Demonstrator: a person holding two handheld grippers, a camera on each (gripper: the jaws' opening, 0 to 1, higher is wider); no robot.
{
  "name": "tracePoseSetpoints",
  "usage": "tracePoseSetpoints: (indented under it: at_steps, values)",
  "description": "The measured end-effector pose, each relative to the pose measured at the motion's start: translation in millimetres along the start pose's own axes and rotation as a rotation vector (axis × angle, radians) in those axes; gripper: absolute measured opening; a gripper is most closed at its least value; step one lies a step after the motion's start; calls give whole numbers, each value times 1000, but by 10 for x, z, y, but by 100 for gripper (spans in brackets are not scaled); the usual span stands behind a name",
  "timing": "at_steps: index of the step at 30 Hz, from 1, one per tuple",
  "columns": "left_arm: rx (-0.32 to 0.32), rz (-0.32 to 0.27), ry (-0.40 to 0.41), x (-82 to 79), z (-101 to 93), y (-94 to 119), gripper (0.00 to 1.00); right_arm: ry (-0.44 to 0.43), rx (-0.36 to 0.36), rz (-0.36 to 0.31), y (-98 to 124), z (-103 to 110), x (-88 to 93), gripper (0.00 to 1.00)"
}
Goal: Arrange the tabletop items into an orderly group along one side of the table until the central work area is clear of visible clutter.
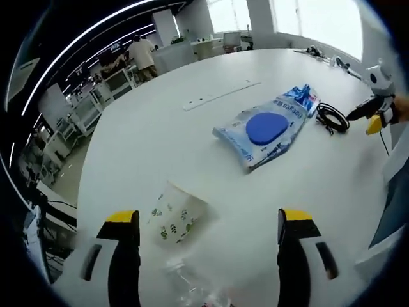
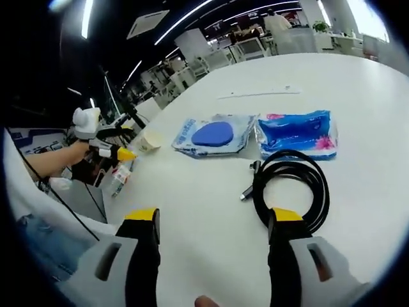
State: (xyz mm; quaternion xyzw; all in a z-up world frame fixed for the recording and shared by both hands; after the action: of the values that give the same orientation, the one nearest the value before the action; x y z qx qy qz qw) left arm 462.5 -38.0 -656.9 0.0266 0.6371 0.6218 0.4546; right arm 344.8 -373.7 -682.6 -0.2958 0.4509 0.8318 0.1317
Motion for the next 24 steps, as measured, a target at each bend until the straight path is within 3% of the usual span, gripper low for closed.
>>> tracePoseSetpoints:
  at_steps: [5,9,13,21,24]
  values:
    - [0,27,-38,9,63,-59,93,27,23,10,94,-17,64,69]
    - [36,33,15,-16,120,-98,94,21,36,15,175,-46,127,69]
    - [28,45,-24,-30,182,-127,93,10,53,15,254,-89,168,69]
    - [70,69,-64,-68,281,-211,85,19,100,18,416,-152,221,69]
    - [91,101,-93,-57,308,-246,75,-1,113,11,458,-187,237,69]
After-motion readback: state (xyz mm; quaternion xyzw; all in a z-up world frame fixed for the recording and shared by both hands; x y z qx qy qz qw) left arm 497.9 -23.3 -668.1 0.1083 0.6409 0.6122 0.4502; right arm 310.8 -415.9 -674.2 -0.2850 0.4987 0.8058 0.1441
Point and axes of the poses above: the point that each gripper's makers call its tool centre point, and the gripper's own axes: y roughly backward along the fingers, z roughly to its left, x roughly out of its underside, the point moved 4 cm from there along y, roughly backward along the fingers, and after that the axes turned 6 degrees about z, right-handed, at the moved point
